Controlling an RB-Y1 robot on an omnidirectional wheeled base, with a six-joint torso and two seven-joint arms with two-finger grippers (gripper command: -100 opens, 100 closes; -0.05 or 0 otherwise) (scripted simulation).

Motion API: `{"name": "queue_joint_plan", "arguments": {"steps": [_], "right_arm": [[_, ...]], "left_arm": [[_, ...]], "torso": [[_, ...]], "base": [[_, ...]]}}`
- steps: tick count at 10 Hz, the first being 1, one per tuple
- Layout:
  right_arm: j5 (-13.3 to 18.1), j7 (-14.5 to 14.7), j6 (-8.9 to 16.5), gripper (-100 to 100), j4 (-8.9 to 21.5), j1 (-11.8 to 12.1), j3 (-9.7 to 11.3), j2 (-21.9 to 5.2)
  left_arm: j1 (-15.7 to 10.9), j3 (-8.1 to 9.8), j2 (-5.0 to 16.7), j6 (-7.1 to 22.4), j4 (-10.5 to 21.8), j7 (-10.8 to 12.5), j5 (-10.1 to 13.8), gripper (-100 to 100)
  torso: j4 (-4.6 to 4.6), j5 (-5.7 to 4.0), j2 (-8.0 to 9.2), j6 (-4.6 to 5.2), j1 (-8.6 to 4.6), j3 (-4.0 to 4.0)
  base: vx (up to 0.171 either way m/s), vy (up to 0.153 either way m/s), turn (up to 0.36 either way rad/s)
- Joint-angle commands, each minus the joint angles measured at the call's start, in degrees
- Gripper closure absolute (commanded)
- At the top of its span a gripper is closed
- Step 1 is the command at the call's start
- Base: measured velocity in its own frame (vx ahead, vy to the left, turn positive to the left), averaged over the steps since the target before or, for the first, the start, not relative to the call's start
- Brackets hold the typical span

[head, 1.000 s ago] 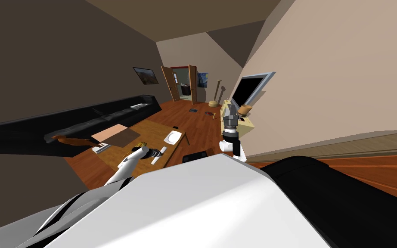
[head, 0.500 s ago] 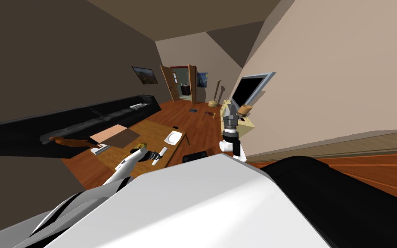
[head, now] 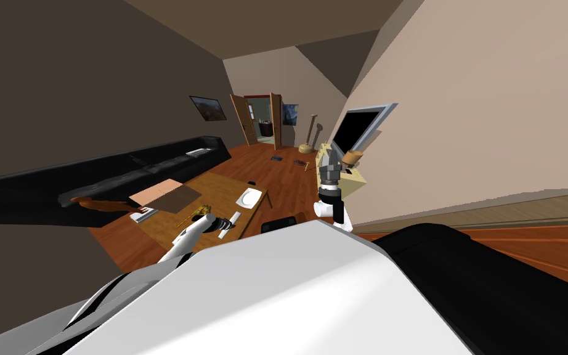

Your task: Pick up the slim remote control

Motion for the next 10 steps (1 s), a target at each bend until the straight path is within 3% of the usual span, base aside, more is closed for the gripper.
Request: {"name": "queue_joint_plan", "arguments": {"steps": [1, 5, 6, 7, 8, 9, 10], "right_arm": [[0.00, 0.00, 0.00, 0, 0.00, 0.00, 0.00, 0.00], [0.00, 0.00, 0.00, 0, 0.00, 0.00, 0.00, 0.00], [0.00, 0.00, 0.00, 0, 0.00, 0.00, 0.00, 0.00], [0.00, 0.00, 0.00, 0, 0.00, 0.00, 0.00, 0.00], [0.00, 0.00, 0.00, 0, 0.00, -0.01, 0.00, 0.00], [0.00, 0.00, 0.00, 0, 0.00, -0.01, 0.01, 0.01], [0.00, 0.00, 0.00, 0, 0.00, -0.01, 0.01, 0.00]], "left_arm": [[0.00, 0.00, 0.00, 0.00, 0.00, 0.00, 0.00, 100], [0.03, -0.01, -0.06, 0.11, 0.00, 0.04, 0.03, 100], [0.03, -0.02, -0.06, 0.10, 0.00, 0.03, 0.03, 0], [-0.25, -0.19, 1.69, 2.02, -1.22, 0.43, 0.96, 100], [-0.41, -0.32, 2.65, 3.17, -1.92, 0.71, 1.49, 100], [0.60, -0.24, 2.22, 2.99, -3.42, 1.33, 0.90, 100], [0.57, -0.25, 2.36, 3.34, -3.57, 1.46, 0.95, 0]], "torso": [[0.00, 0.00, 0.00, 0.00, 0.00, 0.00], [0.01, 0.01, 0.00, 0.02, 0.05, 0.00], [0.01, 0.00, 0.00, 0.01, 0.05, 0.00], [0.01, 0.00, 0.00, 0.01, 0.05, 0.00], [0.05, -0.07, 0.11, 0.01, -0.04, 0.07], [0.07, -0.07, 0.22, 0.01, -0.14, 0.13], [0.05, -0.03, 0.16, 0.00, -0.08, 0.10]], "base": [[0.000, 0.000, 0.000], [0.000, 0.000, 0.000], [0.000, 0.000, 0.000], [-0.034, -0.029, -0.013], [-0.062, -0.048, -0.006], [-0.028, -0.020, 0.000], [0.000, 0.000, 0.000]]}}
